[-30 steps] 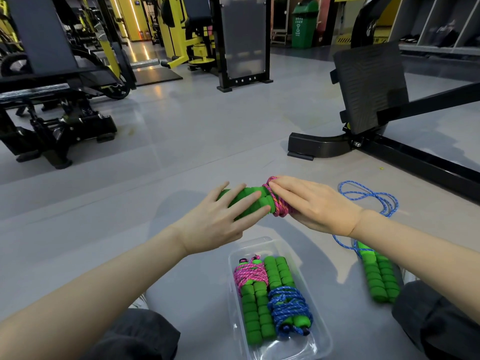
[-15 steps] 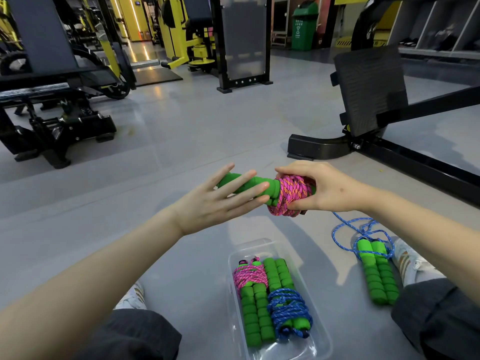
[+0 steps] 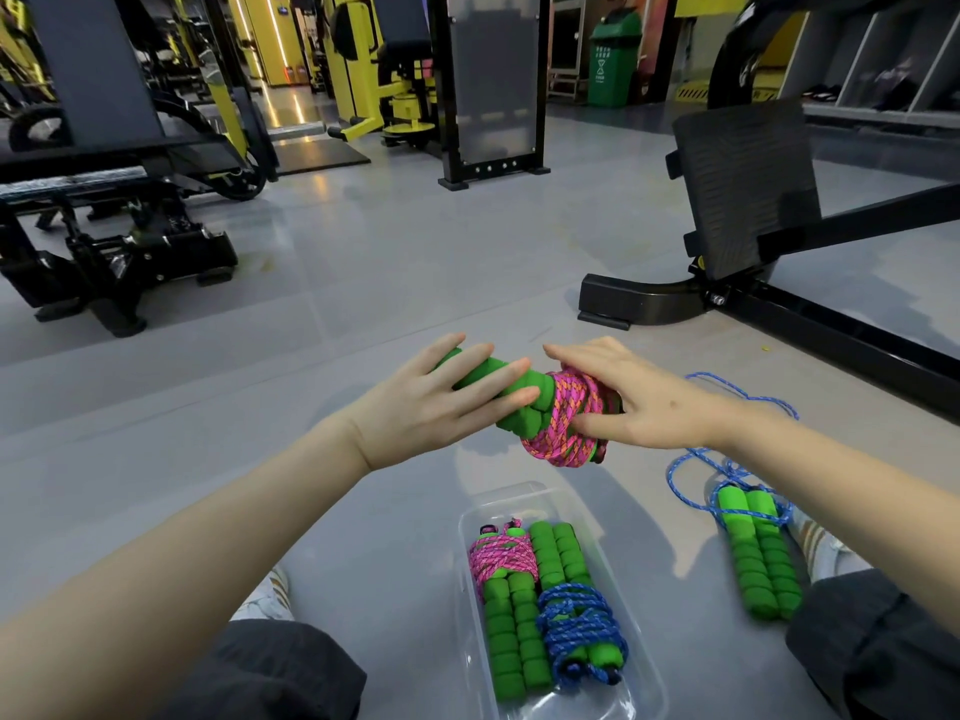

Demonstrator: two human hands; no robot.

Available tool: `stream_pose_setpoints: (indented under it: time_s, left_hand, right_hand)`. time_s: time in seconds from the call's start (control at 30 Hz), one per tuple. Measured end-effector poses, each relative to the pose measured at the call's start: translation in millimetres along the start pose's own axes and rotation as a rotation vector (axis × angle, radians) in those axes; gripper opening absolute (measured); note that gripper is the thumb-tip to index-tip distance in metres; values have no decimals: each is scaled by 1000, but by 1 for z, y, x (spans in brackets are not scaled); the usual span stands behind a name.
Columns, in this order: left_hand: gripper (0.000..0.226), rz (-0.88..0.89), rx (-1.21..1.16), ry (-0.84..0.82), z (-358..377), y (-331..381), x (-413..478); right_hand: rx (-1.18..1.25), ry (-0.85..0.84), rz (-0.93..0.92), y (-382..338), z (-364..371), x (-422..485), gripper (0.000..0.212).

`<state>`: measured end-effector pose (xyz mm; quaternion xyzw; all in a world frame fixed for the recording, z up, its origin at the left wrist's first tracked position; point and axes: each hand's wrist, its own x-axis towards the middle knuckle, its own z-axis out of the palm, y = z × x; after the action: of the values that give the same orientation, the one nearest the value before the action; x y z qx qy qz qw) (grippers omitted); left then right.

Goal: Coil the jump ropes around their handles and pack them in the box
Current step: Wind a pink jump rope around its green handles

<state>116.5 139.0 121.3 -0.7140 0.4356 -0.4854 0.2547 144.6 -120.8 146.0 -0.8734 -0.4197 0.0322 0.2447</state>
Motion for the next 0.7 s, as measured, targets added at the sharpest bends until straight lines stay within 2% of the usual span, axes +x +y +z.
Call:
stream_pose_setpoints:
  time_s: [0.07, 0.17, 0.3, 0.4, 0.5, 0.53, 0.6, 0.7]
  left_hand:
    - [39, -10, -30, -4, -4, 0, -1]
    - [37, -21, -61, -17, -9, -2, -1]
    - [34, -78, -103, -38, -12, -2, -2]
    - [38, -121, -112, -35, -11, 0, -3]
    - [40, -177, -139, -35, -11, 3, -1]
    - [41, -197, -152, -44, -10, 3, -2]
    - [42, -232, -184, -76, -9, 4, -5]
    - [43, -263, -212, -117, -10, 4, -10]
  right_hand:
    - [47, -27, -2, -4, 5, 1, 72]
    - [394, -3, 120, -7, 6, 4, 62]
    - [610, 168, 74, -9, 3, 3, 37]
    - [701, 366, 66, -16, 1, 3, 15]
    - [369, 550, -41, -15, 3, 4, 10]
    - [190, 560, -87, -12, 3, 2, 20]
    - [-84, 474, -199, -4, 4, -2, 52]
    - [-291, 296, -341, 9, 10, -9, 88]
